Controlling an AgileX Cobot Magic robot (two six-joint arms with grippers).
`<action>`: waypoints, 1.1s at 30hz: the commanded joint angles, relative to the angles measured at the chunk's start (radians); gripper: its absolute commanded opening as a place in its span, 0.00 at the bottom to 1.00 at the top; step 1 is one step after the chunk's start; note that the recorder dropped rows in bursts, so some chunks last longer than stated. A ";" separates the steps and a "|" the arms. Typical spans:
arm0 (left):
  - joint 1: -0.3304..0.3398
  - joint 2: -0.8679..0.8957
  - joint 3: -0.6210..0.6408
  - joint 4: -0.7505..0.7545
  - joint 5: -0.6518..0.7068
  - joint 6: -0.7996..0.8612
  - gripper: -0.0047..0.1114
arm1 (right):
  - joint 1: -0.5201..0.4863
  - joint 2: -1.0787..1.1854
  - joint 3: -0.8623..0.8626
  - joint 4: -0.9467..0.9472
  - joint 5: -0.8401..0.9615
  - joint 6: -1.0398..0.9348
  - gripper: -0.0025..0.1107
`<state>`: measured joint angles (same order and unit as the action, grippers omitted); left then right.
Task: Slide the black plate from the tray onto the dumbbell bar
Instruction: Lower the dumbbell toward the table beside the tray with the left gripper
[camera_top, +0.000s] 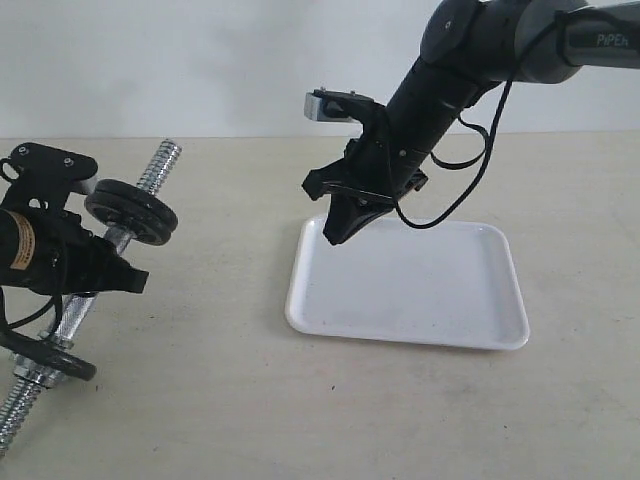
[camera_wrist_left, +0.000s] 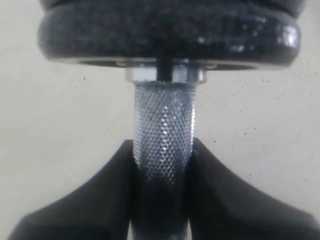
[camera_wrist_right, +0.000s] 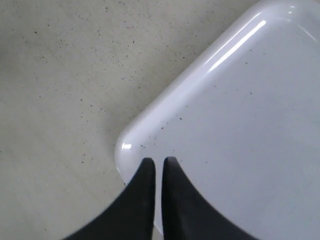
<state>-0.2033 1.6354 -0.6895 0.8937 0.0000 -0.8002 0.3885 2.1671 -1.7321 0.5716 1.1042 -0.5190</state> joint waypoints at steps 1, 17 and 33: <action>-0.004 -0.059 -0.045 -0.052 -0.554 -0.037 0.08 | 0.000 -0.013 -0.006 -0.021 0.022 -0.014 0.03; -0.045 -0.002 -0.169 0.240 -0.397 -0.435 0.08 | 0.000 -0.033 -0.006 -0.315 0.072 0.104 0.02; -0.148 0.141 -0.283 0.337 -0.232 -0.691 0.08 | 0.004 -0.121 -0.004 -0.305 0.115 0.106 0.02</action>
<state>-0.3621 1.8367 -0.8975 1.2775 -0.2242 -1.4620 0.3885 2.0723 -1.7321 0.2647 1.2116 -0.4057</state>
